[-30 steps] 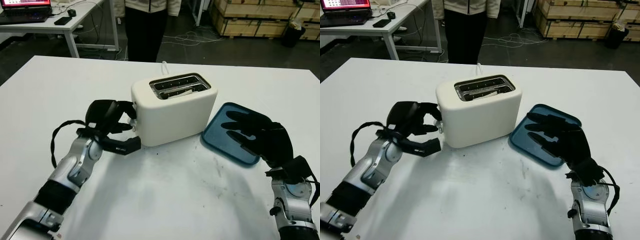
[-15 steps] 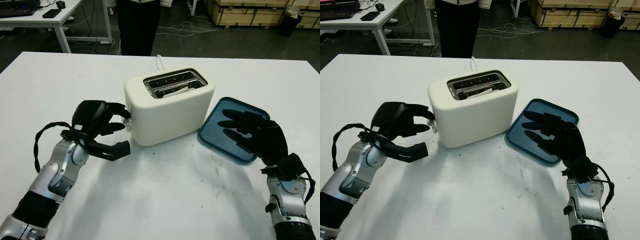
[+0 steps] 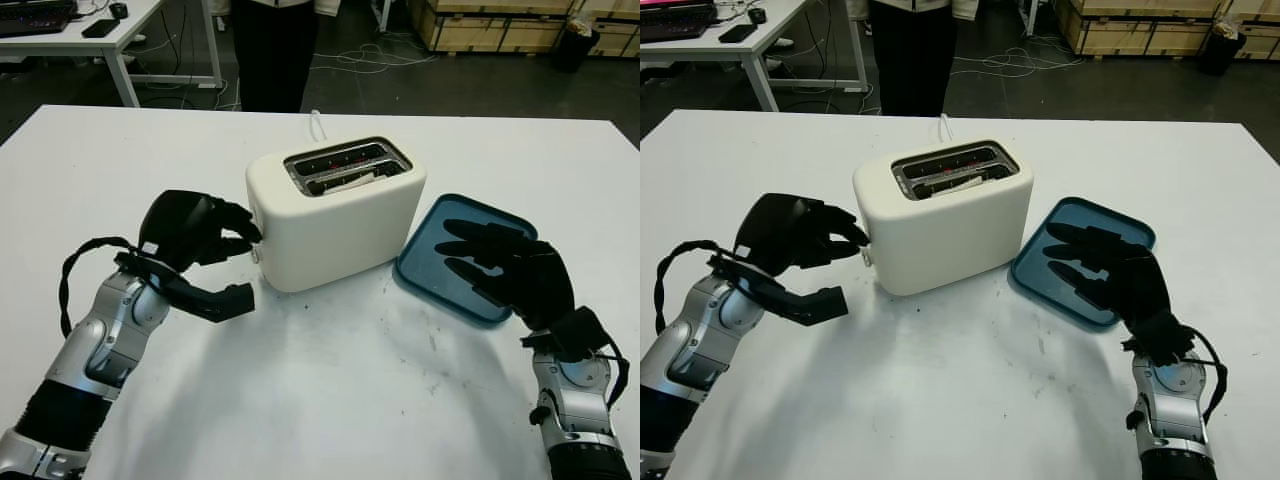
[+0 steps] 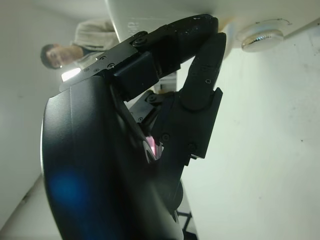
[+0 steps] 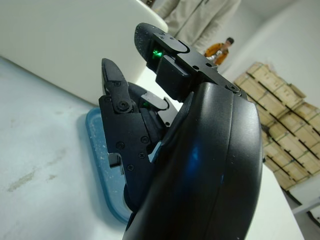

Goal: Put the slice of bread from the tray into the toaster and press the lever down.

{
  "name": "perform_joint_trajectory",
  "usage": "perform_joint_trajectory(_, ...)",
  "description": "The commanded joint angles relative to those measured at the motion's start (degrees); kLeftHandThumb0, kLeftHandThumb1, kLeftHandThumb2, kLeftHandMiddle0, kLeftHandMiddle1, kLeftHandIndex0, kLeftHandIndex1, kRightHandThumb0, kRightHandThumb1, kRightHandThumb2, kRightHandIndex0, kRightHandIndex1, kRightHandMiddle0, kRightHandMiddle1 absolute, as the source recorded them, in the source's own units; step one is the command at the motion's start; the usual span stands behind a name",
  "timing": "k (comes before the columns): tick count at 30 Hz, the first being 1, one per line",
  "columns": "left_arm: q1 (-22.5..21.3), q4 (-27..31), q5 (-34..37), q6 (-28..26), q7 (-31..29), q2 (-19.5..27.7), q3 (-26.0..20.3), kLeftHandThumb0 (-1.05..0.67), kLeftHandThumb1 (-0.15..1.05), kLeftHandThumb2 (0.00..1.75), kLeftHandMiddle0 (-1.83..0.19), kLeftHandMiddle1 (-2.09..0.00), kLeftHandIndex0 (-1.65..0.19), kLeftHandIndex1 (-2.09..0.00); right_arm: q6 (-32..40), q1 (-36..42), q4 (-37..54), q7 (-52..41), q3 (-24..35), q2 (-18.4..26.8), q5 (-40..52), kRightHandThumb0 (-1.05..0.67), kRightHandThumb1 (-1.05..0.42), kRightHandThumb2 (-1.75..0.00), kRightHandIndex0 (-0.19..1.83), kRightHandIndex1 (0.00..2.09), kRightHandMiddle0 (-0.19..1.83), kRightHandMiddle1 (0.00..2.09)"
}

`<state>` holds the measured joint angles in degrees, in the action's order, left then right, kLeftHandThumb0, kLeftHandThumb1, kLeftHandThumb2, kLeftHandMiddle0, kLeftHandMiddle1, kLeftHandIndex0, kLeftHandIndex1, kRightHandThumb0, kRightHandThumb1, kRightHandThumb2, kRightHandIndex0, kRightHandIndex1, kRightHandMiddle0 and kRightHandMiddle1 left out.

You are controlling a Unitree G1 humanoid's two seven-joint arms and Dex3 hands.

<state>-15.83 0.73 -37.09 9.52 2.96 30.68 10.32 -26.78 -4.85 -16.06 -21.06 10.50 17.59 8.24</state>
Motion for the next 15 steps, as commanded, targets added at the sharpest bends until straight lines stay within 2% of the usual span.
perform_joint_trajectory(1, -0.8, 1.9, 1.2, 1.5, 1.5, -0.2, -2.1, -0.37, 0.83, 0.00, -0.97, -1.18, -1.24, -0.22, -0.7, -1.1, 0.0, 0.3, 0.1, 0.2, 0.2, -0.16, -0.92, -0.06, 0.72, 0.60, 0.90, 0.00)
perform_joint_trajectory(6, -0.3, 3.9, 2.7, 1.6, 4.3, -0.9, -7.6, -0.40, 0.81, 0.00, -0.99, -1.19, -1.26, -0.21, -0.5, -2.7, 0.0, 0.8, 0.8, 1.2, -0.4, -0.18, -0.92, -0.05, 0.71, 0.59, 0.90, 0.00)
perform_joint_trajectory(11, 2.0, 7.2, 8.2, -0.9, 5.0, -4.8, -13.0, -0.37, 0.76, 0.00, -1.00, -1.00, -1.20, -0.12, 1.2, -8.2, -2.0, -0.4, 2.2, 3.4, 2.0, -0.16, -0.92, -0.04, 0.70, 0.54, 0.87, 0.00)
perform_joint_trajectory(15, 4.7, 9.5, 7.4, -4.4, 6.6, -7.8, -14.6, -0.44, 0.76, 0.00, -0.90, -0.90, -1.10, -0.05, 3.2, -15.3, -7.0, -3.7, 3.0, 6.1, 4.3, -0.21, -0.91, -0.02, 0.73, 0.50, 0.89, 0.01)
